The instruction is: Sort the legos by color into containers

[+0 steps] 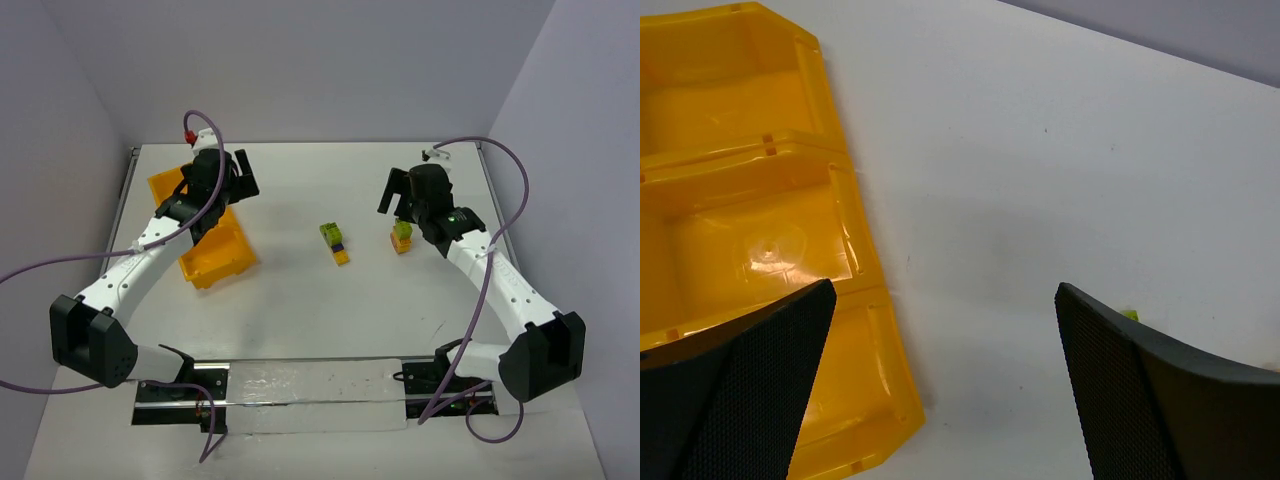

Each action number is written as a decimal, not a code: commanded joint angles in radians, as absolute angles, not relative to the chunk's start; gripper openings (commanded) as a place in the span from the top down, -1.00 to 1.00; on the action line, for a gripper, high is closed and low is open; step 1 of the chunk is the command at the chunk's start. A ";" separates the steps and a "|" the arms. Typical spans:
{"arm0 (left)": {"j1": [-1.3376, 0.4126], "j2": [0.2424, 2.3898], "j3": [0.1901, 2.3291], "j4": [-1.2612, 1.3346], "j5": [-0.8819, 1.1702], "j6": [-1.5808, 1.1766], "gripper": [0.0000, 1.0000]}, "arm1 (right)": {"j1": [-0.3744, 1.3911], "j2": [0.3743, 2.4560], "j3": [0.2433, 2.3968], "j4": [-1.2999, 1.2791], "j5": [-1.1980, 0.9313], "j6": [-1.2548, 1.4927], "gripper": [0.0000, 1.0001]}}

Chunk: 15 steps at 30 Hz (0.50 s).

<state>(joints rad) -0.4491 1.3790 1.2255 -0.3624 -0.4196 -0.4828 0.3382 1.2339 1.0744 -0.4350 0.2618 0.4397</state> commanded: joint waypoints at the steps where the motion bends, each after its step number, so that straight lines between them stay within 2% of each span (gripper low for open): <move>1: -0.442 1.359 1.249 -0.342 -0.416 -0.506 -0.97 | 0.345 1.179 1.057 -0.403 0.299 0.432 -1.00; 12: -0.432 1.346 1.230 -0.351 -0.427 -0.546 -0.94 | 0.345 1.169 1.048 -0.418 0.282 0.421 -1.00; 15: -0.423 1.380 1.267 -0.445 -0.550 -0.610 -0.87 | 0.346 1.159 1.035 -0.414 0.272 0.426 -1.00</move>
<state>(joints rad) -0.4380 1.3747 1.2255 -0.3649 -0.4230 -0.5260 0.3382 1.1997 1.0553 -0.4335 0.2691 0.4290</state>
